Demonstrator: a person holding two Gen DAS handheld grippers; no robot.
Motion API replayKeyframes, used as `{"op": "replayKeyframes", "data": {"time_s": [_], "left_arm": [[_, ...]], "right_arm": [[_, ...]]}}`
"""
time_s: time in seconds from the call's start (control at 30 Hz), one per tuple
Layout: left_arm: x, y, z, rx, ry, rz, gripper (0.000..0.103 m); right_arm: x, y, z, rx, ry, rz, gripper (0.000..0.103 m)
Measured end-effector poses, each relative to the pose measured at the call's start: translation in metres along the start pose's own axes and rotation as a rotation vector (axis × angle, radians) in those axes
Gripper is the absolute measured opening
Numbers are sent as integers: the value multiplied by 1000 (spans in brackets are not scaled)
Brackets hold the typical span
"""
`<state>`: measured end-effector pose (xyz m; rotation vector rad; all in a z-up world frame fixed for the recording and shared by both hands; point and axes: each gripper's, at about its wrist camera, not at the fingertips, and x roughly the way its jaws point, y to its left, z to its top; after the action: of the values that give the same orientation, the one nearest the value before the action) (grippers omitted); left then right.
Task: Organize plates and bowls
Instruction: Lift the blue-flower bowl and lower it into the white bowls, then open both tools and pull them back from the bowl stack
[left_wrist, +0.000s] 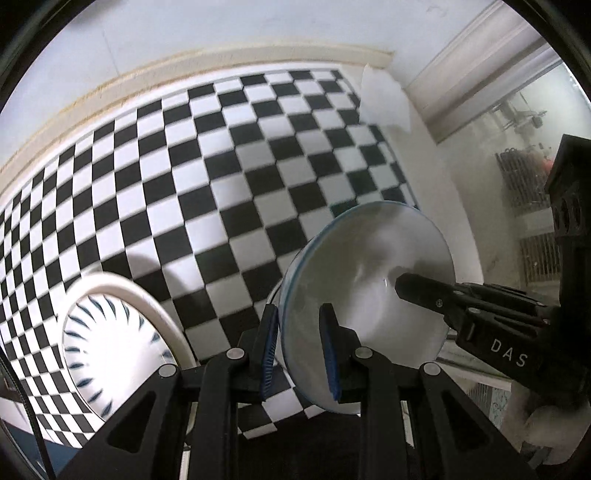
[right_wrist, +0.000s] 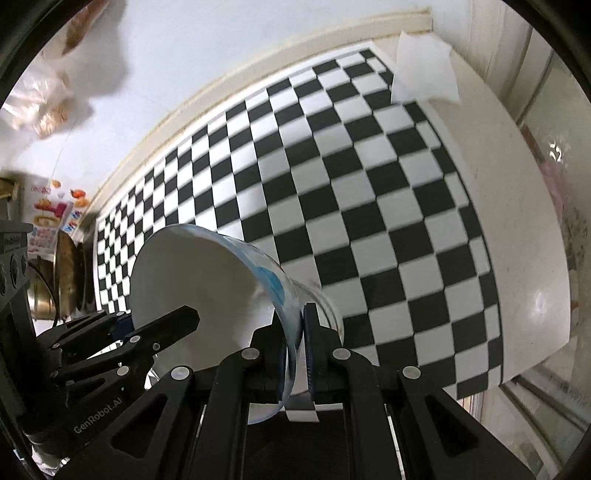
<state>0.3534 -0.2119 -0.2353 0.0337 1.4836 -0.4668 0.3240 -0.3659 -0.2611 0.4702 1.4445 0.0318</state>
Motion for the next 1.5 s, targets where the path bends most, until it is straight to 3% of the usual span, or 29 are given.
{"op": "replayKeyframes", "data": {"time_s": [0.4,0.83,1.1,1.3,1.5], "left_arm": [[43,12,-11,-22,100,5,20],[49,7,-10,-16,106,26,20],[40,9,-15,-46,86,50,20],[22,9,-23,-57,41,56,21],[-18,2,-40,-45,-79,91,21]], "right_arm": [[44,2,-19,-12,63,-87,10],[52,-6,-18,10,101,-118,11],[50,1,-16,-10,100,-142,11],[37,5,-19,-32,76,-156,18],[1,21,-34,-97,-10,-165,18]]}}
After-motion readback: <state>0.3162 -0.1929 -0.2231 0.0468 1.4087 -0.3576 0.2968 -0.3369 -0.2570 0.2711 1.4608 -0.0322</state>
